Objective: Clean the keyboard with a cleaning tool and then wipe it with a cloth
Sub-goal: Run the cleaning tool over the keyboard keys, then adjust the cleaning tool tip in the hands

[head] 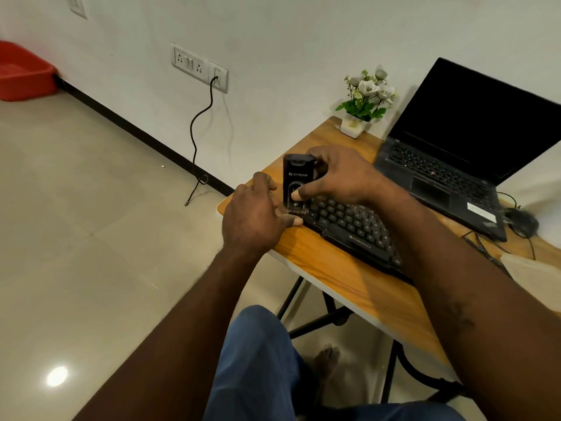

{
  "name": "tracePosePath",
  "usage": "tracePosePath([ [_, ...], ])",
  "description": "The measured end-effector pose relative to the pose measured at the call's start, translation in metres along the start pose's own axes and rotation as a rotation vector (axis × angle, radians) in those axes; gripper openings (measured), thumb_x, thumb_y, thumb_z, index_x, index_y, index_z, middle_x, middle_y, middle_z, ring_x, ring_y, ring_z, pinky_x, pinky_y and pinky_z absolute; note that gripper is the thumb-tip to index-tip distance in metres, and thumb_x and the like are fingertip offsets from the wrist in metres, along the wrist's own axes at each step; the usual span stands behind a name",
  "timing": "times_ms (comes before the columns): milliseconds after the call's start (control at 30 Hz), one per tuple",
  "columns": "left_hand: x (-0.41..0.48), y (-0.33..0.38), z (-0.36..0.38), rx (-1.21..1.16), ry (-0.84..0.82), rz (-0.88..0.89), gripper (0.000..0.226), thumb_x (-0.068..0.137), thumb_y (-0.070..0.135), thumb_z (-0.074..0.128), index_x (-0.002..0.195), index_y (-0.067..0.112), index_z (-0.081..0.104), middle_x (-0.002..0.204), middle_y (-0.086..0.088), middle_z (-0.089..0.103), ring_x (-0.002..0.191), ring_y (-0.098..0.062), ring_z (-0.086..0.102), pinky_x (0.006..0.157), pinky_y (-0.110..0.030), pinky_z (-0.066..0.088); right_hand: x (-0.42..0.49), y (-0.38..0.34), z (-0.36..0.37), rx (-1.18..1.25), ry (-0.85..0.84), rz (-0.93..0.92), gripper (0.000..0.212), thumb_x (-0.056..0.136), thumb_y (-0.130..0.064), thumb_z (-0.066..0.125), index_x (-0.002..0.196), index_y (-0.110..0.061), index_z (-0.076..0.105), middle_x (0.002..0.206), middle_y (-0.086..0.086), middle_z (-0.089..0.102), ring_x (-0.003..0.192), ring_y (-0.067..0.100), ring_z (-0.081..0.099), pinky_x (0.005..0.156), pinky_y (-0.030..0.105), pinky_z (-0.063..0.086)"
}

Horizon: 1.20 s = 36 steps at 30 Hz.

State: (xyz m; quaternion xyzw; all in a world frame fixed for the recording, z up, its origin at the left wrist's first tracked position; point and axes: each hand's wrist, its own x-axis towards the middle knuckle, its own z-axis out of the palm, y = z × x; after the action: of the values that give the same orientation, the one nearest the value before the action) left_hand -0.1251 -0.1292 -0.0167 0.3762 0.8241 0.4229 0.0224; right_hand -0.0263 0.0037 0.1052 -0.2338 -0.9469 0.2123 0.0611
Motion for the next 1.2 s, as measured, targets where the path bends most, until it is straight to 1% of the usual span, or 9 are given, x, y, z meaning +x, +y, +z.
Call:
tracePosePath([
  [133, 0.000, 0.002, -0.002, -0.001, -0.018, -0.008, 0.074, 0.067, 0.063, 0.087, 0.120, 0.031, 0.048, 0.093, 0.014, 0.062, 0.103, -0.015, 0.053, 0.073, -0.035, 0.047, 0.007, 0.013, -0.002, 0.023, 0.192, 0.091, 0.039, 0.075, -0.031, 0.090, 0.105, -0.029, 0.064, 0.099, -0.010, 0.067, 0.095, 0.012, 0.064, 0.079, 0.025, 0.052],
  [333, -0.002, 0.004, -0.004, 0.023, -0.010, -0.022, 0.075, 0.070, 0.059, 0.088, 0.125, 0.027, 0.047, 0.103, 0.008, 0.051, 0.101, -0.015, 0.050, 0.070, -0.032, 0.040, -0.002, -0.005, 0.005, -0.067, -0.032, -0.053, 0.032, 0.072, -0.031, 0.090, 0.086, -0.037, 0.062, 0.087, -0.016, 0.069, 0.080, -0.002, 0.064, 0.066, 0.016, 0.047],
  [433, -0.002, 0.002, -0.002, 0.011, -0.014, -0.013, 0.072, 0.070, 0.061, 0.087, 0.122, 0.029, 0.048, 0.097, 0.012, 0.061, 0.103, -0.013, 0.051, 0.071, -0.032, 0.040, -0.010, -0.004, 0.000, -0.106, 0.008, -0.031, 0.032, 0.073, -0.032, 0.089, 0.094, -0.028, 0.065, 0.092, -0.011, 0.069, 0.085, 0.008, 0.064, 0.071, 0.026, 0.053],
  [567, 0.001, 0.001, 0.000, -0.001, -0.023, -0.015, 0.071, 0.068, 0.063, 0.086, 0.120, 0.033, 0.047, 0.093, 0.015, 0.063, 0.104, -0.014, 0.052, 0.073, -0.035, 0.047, -0.033, 0.014, -0.023, -0.069, -0.203, 0.064, 0.034, 0.074, -0.024, 0.090, 0.097, -0.027, 0.066, 0.096, -0.008, 0.071, 0.088, 0.009, 0.068, 0.073, 0.027, 0.055],
  [667, -0.001, 0.003, -0.001, -0.003, -0.024, -0.009, 0.069, 0.066, 0.065, 0.086, 0.116, 0.034, 0.049, 0.089, 0.018, 0.061, 0.103, -0.013, 0.051, 0.075, -0.037, 0.048, -0.070, 0.044, -0.044, -0.015, -0.006, 0.161, 0.037, 0.075, -0.029, 0.090, 0.100, -0.035, 0.064, 0.096, -0.014, 0.069, 0.088, 0.004, 0.067, 0.069, 0.021, 0.046],
  [767, -0.010, 0.009, 0.000, -0.095, 0.027, 0.036, 0.055, 0.071, 0.055, 0.087, 0.107, 0.033, 0.053, 0.086, 0.018, 0.059, 0.099, -0.014, 0.052, 0.075, -0.038, 0.049, -0.132, 0.067, -0.038, 0.173, 0.226, 0.276, 0.037, 0.077, -0.031, 0.087, 0.105, -0.036, 0.063, 0.100, -0.012, 0.070, 0.089, 0.005, 0.068, 0.071, 0.026, 0.050],
  [867, -0.032, 0.032, 0.011, -0.152, 0.067, 0.196, 0.035, 0.081, 0.044, 0.083, 0.099, 0.030, 0.057, 0.084, 0.018, 0.055, 0.089, -0.013, 0.050, 0.070, -0.038, 0.048, -0.203, 0.077, -0.009, 0.400, 0.403, 0.367, 0.043, 0.078, -0.026, 0.086, 0.113, -0.035, 0.062, 0.106, -0.012, 0.070, 0.094, -0.002, 0.068, 0.068, 0.016, 0.054],
  [967, -0.062, 0.070, 0.029, -0.143, -0.054, 0.394, 0.026, 0.085, 0.042, 0.079, 0.097, 0.030, 0.059, 0.082, 0.018, 0.053, 0.084, -0.008, 0.046, 0.065, -0.028, 0.041, -0.257, 0.092, 0.019, 0.455, 0.528, 0.448, 0.059, 0.075, -0.027, 0.089, 0.125, -0.033, 0.059, 0.113, -0.011, 0.069, 0.100, -0.002, 0.067, 0.078, 0.022, 0.057],
  [1200, -0.119, 0.138, 0.088, -0.168, -0.422, 0.705, 0.025, 0.092, 0.050, 0.069, 0.107, 0.030, 0.065, 0.092, 0.018, 0.059, 0.089, -0.004, 0.046, 0.070, -0.022, 0.038, -0.350, 0.135, 0.025, 0.621, 0.755, 0.603, 0.064, 0.075, -0.024, 0.089, 0.119, -0.054, 0.055, 0.112, -0.003, 0.071, 0.100, 0.017, 0.072, 0.085, 0.047, 0.063],
])
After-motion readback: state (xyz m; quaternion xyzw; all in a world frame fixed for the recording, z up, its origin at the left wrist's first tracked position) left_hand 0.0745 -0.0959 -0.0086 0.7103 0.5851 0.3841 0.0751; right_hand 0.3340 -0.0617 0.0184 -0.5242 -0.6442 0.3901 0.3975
